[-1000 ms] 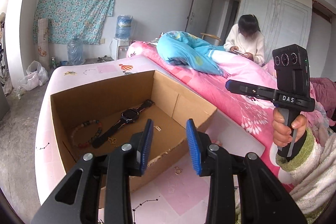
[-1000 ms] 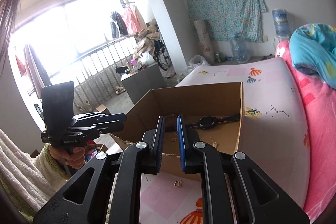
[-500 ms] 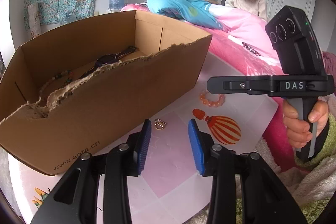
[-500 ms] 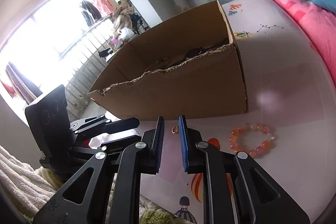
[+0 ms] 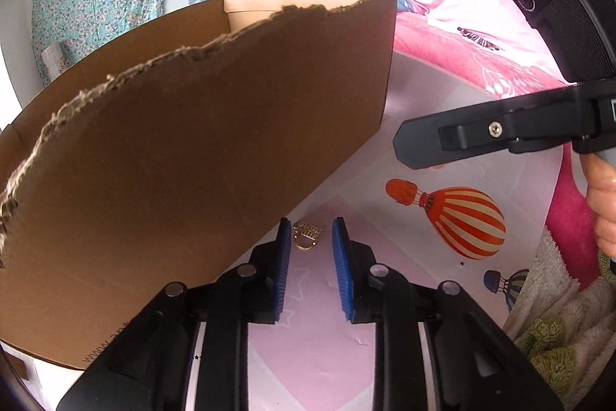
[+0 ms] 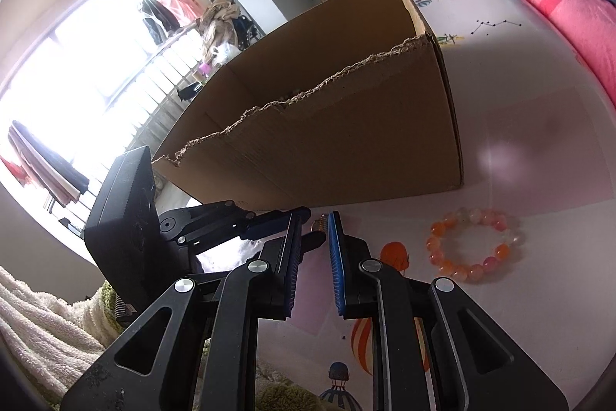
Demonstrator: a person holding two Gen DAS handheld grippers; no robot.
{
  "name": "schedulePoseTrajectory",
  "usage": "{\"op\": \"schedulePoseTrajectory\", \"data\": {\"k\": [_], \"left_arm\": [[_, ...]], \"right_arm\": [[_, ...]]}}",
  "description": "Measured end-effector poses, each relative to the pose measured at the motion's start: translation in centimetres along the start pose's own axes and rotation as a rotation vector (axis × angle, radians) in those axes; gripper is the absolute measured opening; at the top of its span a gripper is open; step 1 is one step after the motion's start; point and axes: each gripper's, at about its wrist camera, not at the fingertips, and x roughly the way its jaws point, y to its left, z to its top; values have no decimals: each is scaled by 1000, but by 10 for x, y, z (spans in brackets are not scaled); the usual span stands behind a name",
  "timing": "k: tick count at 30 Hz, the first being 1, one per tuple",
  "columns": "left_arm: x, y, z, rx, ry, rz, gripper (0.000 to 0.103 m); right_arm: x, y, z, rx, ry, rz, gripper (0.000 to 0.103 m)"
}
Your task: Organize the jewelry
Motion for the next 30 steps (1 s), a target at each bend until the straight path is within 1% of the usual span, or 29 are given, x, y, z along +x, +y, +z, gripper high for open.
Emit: {"op": "schedulePoseTrajectory", "data": {"k": [6, 8, 9, 15, 20, 27, 29, 30], "left_arm": [[4, 2, 0, -7, 3, -21, 18], [4, 3, 1, -9, 1, -28, 12], [3, 4, 0, -7, 1, -29, 11], [1, 2, -1, -4, -3, -38, 10], [-5, 2, -8, -21, -2, -46, 10], [-23, 7, -17, -76, -12, -40, 10], [-26, 8, -19, -93, -6, -27, 10], [-27, 9, -20, -104, -1, -21, 10]], "right_arm": [[6, -1, 2, 0, 11, -3, 16], [7, 0, 1, 0, 13, -4, 16], [8, 0, 1, 1, 13, -6, 16], [9, 2, 2, 0, 17, -19, 16], [5, 3, 1, -7, 16, -51, 16], [1, 2, -10, -16, 35, -113, 16], [5, 4, -12, -34, 45, -135, 17], [7, 7, -14, -50, 49, -149, 20]]}}
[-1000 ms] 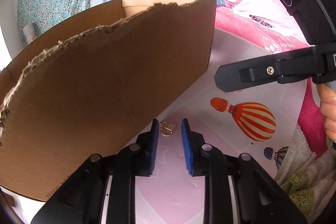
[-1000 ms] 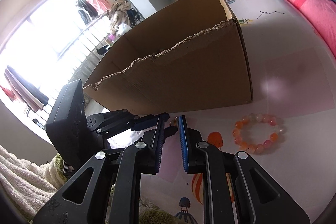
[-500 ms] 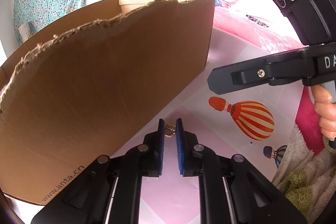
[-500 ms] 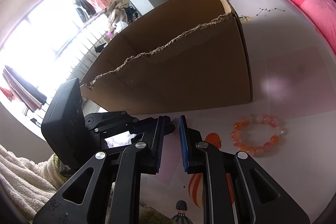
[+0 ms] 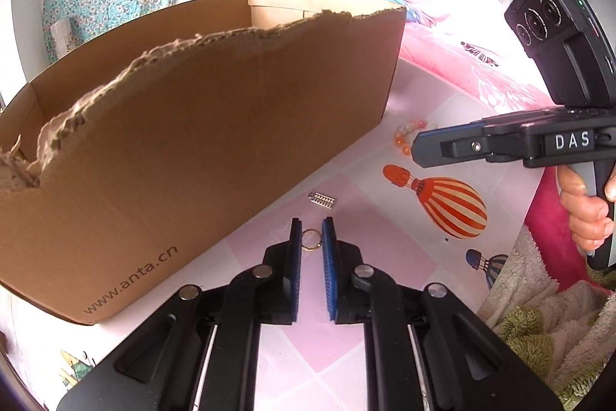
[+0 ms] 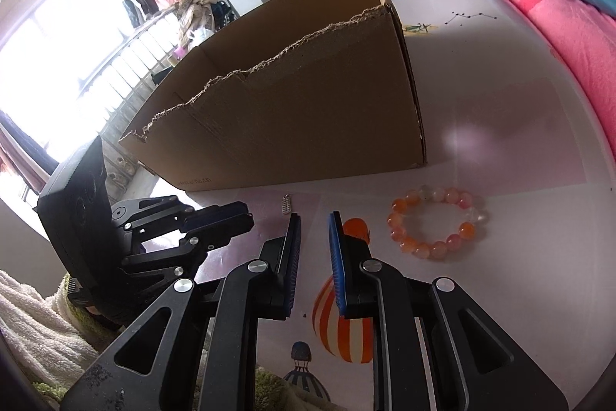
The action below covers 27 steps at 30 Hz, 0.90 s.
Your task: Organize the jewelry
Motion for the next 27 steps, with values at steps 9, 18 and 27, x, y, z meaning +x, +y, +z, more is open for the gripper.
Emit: {"op": "schedulePoseTrajectory", "data": {"k": [9, 18, 27], "left_arm": [[-7, 14, -6, -76, 44, 76, 10], [-2, 21, -6, -112, 77, 123, 10], [1, 20, 2, -126, 95, 153, 10]], "right_arm": [[12, 32, -7, -171, -4, -83, 23], [34, 43, 1, -209, -30, -137, 23], [61, 53, 7, -300, -16, -177, 20]]}}
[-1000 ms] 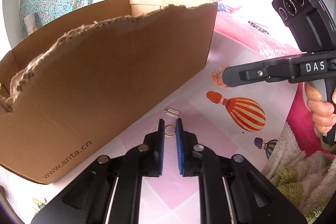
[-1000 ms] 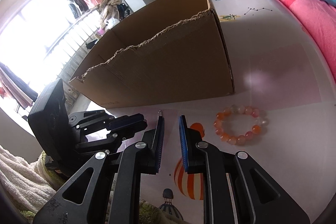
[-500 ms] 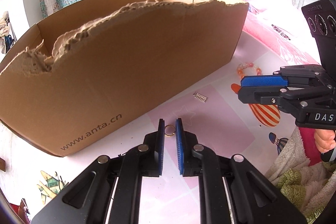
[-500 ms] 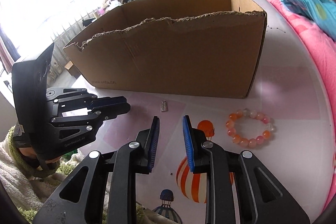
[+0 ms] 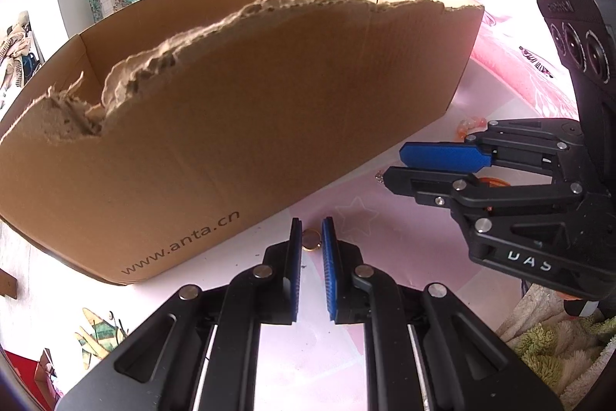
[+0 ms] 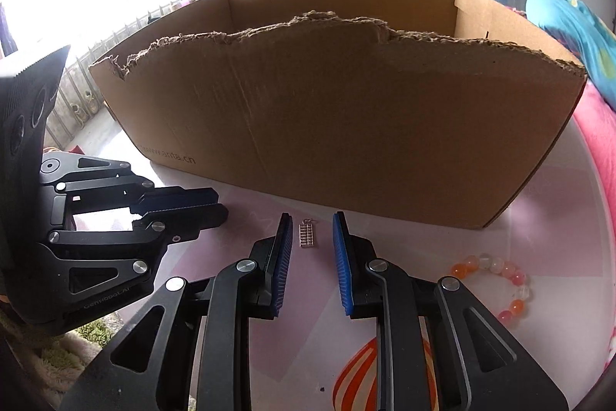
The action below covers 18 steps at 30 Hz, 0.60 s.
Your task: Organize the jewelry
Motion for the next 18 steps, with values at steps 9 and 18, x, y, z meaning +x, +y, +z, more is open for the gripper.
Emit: {"op": "schedulePoseTrajectory", "data": {"k": [9, 18], "left_arm": [[0, 1, 3, -8, 8, 1, 10], [-1, 2, 3, -11, 9, 1, 10]], "right_arm": [[2, 15, -7, -91, 6, -33, 4], [-4, 5, -8, -19, 20, 6, 2]]}}
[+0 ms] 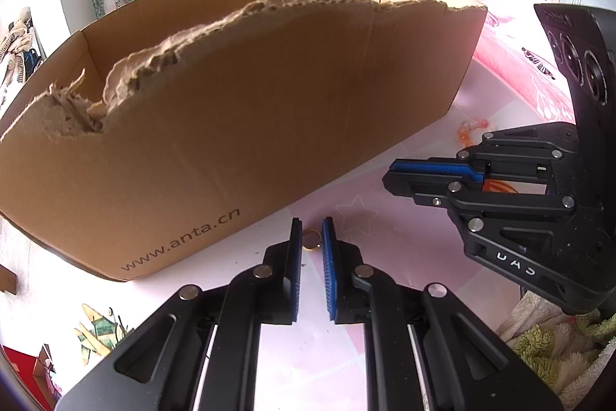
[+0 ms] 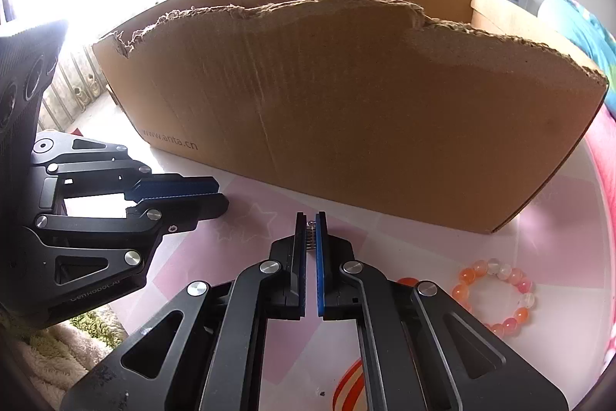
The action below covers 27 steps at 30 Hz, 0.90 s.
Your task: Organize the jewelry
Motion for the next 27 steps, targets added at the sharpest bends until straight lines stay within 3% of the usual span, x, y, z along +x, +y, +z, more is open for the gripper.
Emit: {"op": "schedulePoseTrajectory", "data": {"k": [12, 18, 22, 24, 25, 27], "left_arm": [[0, 0, 0, -2, 2, 3, 10], [0, -1, 0, -3, 1, 5, 10], [0, -1, 0, -4, 0, 6, 10], [1, -1, 0, -5, 1, 6, 10], [0, -1, 0, -6, 1, 6, 10], [0, -1, -1, -7, 0, 6, 10]], "right_arm": [[-10, -24, -3, 93, 3, 41, 0], [-5, -19, 5, 44, 5, 56, 15], [9, -7, 7, -30, 30, 28, 14], [9, -1, 7, -77, 22, -8, 9], [9, 0, 7, -81, 26, -9, 4], [9, -5, 7, -54, 24, 6, 3]]}}
